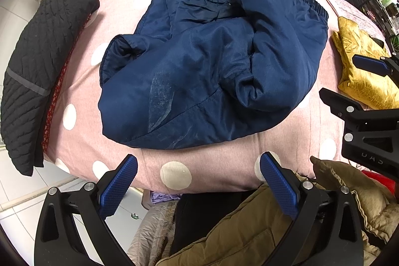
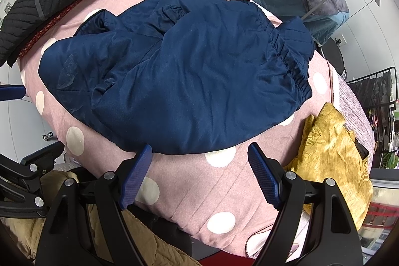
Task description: Fold large clothes
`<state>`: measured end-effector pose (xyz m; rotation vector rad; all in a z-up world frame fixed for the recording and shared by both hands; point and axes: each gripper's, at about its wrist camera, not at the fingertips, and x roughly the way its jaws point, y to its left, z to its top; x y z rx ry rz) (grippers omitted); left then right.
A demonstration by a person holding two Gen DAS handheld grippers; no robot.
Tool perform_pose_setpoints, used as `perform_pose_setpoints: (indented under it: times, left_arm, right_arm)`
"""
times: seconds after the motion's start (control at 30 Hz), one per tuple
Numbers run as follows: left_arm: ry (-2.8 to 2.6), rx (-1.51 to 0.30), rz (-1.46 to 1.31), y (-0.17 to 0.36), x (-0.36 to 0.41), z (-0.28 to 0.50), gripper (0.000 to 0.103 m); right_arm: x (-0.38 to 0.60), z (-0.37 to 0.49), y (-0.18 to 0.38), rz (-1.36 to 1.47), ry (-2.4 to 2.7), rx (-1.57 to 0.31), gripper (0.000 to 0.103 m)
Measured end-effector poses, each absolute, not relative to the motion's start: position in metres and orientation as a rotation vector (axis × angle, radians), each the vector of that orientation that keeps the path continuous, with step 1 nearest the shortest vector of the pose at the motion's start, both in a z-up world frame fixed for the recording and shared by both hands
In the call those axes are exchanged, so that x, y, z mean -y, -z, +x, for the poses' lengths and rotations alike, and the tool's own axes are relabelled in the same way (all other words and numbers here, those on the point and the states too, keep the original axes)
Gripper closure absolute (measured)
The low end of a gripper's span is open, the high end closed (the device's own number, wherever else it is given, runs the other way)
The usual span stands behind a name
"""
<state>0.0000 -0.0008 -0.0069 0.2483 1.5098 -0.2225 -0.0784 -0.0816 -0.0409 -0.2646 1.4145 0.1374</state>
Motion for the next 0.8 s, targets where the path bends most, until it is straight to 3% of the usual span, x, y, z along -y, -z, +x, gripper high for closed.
perform_pose_setpoints:
  times: [0.8]
  left_arm:
    - [0.224, -1.516, 0.096, 0.004, -0.023, 0.019, 0.007]
  right_arm:
    - [0.067, -0.05, 0.036, -0.281, -0.21, -1.418, 0.024]
